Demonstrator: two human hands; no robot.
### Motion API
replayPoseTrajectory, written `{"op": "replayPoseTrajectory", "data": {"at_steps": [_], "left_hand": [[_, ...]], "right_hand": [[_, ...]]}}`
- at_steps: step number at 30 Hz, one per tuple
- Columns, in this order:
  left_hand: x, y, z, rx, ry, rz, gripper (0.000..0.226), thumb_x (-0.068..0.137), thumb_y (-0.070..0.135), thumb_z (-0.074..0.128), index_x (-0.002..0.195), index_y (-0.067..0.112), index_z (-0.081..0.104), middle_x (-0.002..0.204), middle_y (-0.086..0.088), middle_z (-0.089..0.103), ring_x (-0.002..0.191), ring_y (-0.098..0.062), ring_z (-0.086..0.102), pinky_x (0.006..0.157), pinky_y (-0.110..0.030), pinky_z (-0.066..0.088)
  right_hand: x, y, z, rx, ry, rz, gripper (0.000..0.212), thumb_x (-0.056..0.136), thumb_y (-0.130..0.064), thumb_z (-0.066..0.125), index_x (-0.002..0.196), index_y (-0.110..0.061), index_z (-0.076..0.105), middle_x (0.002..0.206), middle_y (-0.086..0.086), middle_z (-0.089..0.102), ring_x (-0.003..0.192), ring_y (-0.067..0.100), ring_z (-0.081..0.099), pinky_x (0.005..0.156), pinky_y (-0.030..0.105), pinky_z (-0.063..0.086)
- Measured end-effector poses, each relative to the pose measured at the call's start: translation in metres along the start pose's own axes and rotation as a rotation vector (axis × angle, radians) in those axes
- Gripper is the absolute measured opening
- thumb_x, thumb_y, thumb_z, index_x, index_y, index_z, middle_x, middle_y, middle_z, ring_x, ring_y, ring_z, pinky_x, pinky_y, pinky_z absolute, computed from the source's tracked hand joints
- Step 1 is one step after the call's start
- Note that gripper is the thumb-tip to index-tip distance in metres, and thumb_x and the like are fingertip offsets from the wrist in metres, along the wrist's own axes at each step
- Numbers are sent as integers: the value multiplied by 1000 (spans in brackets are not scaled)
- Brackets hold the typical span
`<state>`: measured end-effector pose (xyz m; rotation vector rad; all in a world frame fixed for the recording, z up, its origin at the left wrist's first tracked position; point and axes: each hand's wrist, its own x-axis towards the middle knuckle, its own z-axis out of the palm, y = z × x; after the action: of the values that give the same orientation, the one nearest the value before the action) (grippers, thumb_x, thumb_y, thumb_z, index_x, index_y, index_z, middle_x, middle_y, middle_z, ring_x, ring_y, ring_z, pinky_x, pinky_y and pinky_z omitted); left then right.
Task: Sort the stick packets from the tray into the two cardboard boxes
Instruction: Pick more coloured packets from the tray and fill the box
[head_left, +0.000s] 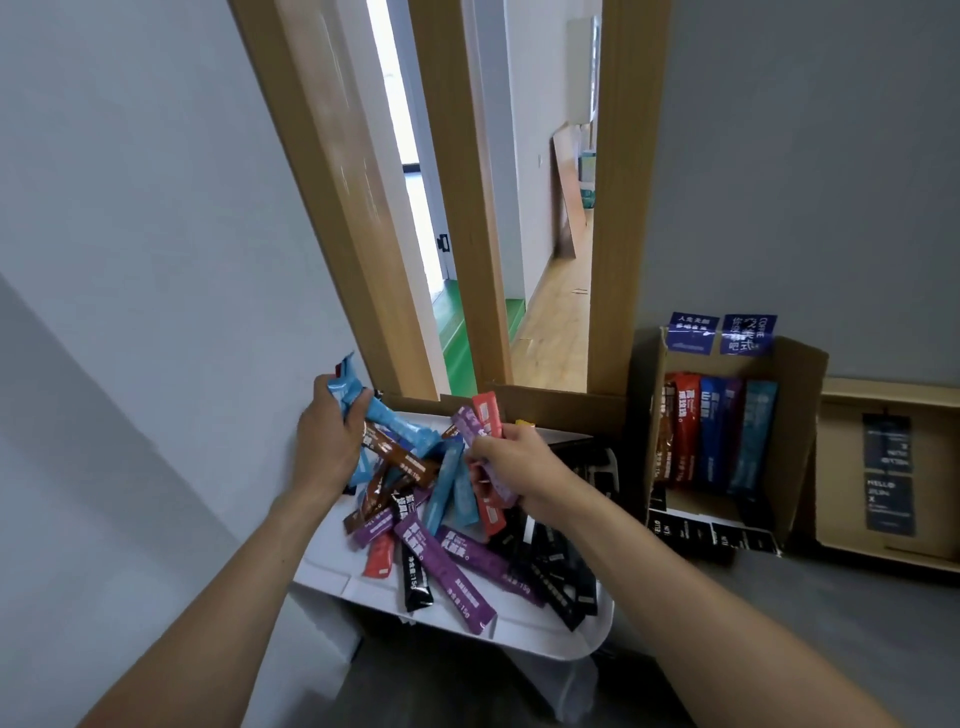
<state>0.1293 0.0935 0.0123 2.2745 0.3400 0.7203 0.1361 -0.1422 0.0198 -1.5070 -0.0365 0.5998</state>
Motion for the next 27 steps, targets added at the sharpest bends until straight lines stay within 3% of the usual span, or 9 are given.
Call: {"op": "replayPoseTrajectory", "data": {"at_steps": [2,4,9,12,16,18,22,25,27], "left_hand": [[4,16,-5,-44,21,47,24,104,34,56,118,18,45,95,-6,67,72,-8,67,56,-18,49],[7,34,-11,-86,41,99,33,103,36,58,125,13,47,99,-8,69,76,-11,69,61,-23,53],[-3,100,-29,-172,-48,174,31,100,38,60,122,20,48,97,5,66,77,-3,70,59,-9,53],[-14,137,-31,-185,-168,266,25,98,38,64,113,23,53,89,14,65,75,8,66,60,-8,48],[-30,172,-8,-253,-353,362,22,94,41,66,101,22,61,81,16,66,76,2,65,64,-14,46],[-39,187,9,-384,-418,302,15,93,35,68,94,20,65,76,13,69,69,3,65,62,-11,46],[-54,207,37,-591,-552,126,29,85,44,67,92,17,71,68,11,69,61,-1,63,61,-16,47],[-54,215,51,-761,-561,-45,36,82,45,73,101,15,74,84,-10,76,69,-15,67,72,-33,53],[-53,221,55,-797,-555,-77,34,86,38,75,108,13,72,97,-16,79,76,-14,73,72,-30,56]], "right_hand": [[-7,0,6,60,2,-54,3,97,-9,58,98,-8,55,70,9,54,54,15,51,53,29,45],[-15,-1,9,125,4,-112,10,96,-12,64,95,-11,53,63,6,51,50,14,47,52,30,41],[-51,-5,4,253,60,-300,48,86,-39,81,116,-6,63,82,14,70,65,16,65,64,37,60],[-81,-12,-13,284,60,-390,38,89,-32,76,117,-8,64,68,-6,69,56,3,64,54,20,52],[-107,-12,-44,265,114,-400,27,91,-24,76,109,-6,66,66,5,61,53,13,53,52,25,49],[-117,-9,-61,260,184,-384,22,90,-21,77,105,-8,68,67,14,63,56,17,58,56,29,53],[-135,8,-91,336,349,-403,18,87,-17,79,101,-9,71,57,0,56,46,12,47,45,23,42],[-147,24,-110,397,447,-399,17,86,-15,80,99,-9,70,58,3,52,46,14,41,44,26,37],[-156,30,-119,410,476,-382,18,86,-16,80,100,-9,69,58,4,53,46,14,42,44,27,38]]}}
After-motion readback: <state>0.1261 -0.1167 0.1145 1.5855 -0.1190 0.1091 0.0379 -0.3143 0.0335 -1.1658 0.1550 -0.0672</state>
